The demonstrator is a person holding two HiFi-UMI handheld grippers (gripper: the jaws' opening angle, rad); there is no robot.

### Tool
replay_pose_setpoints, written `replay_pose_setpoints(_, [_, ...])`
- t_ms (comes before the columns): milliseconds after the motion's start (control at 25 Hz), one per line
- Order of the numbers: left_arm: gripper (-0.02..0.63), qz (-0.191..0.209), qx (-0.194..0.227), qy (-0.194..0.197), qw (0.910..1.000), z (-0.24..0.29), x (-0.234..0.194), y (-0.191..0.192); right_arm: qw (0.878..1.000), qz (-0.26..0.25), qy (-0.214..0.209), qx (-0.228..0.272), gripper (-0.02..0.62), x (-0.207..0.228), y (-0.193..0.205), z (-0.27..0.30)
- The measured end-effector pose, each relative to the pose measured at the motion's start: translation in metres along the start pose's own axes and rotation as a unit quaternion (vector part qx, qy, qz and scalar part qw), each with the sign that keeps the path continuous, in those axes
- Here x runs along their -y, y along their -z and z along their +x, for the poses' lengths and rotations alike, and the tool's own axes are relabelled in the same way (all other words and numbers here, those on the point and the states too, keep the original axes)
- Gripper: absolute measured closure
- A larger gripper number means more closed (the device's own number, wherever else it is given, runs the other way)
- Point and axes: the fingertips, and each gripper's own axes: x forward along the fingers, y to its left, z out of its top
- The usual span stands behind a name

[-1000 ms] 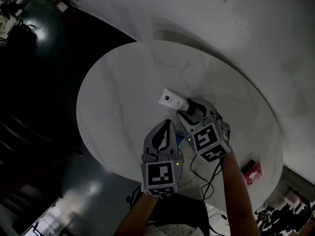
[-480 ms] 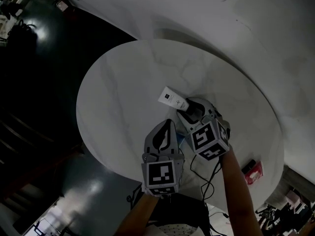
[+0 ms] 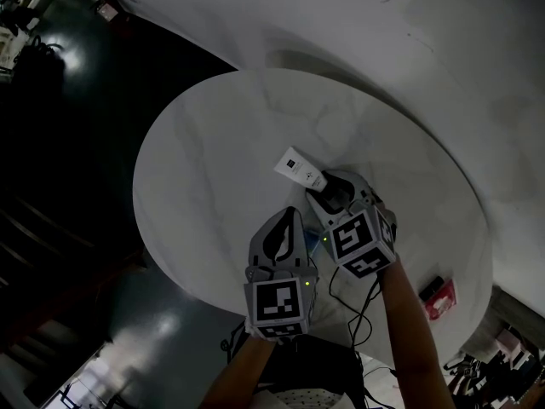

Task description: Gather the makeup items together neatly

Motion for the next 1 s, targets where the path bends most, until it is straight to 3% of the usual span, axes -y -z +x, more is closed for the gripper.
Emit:
replay_pose_setpoints(240, [0.572, 0.004, 0.001, -0.003, 1.0000, -0.001, -0.002, 0.004, 1.000, 0.018, 0.012, 0.007, 0.402, 0.002, -0.001, 0.000])
replay_pose_setpoints(560, [0.572, 0.006, 0.001, 0.006, 1.0000, -0.003, 0.004, 0.002, 0.995, 0.088, 0.036, 0.023, 0.403, 0.012, 0.002, -0.015])
replay_pose_setpoints(1000, [0.572, 0.029, 0.001, 0.033, 0.9990, -0.004, 0.027, -0.005, 0.979, 0.164, 0.112, 0.044, 0.405, 0.045, 0.014, -0.050])
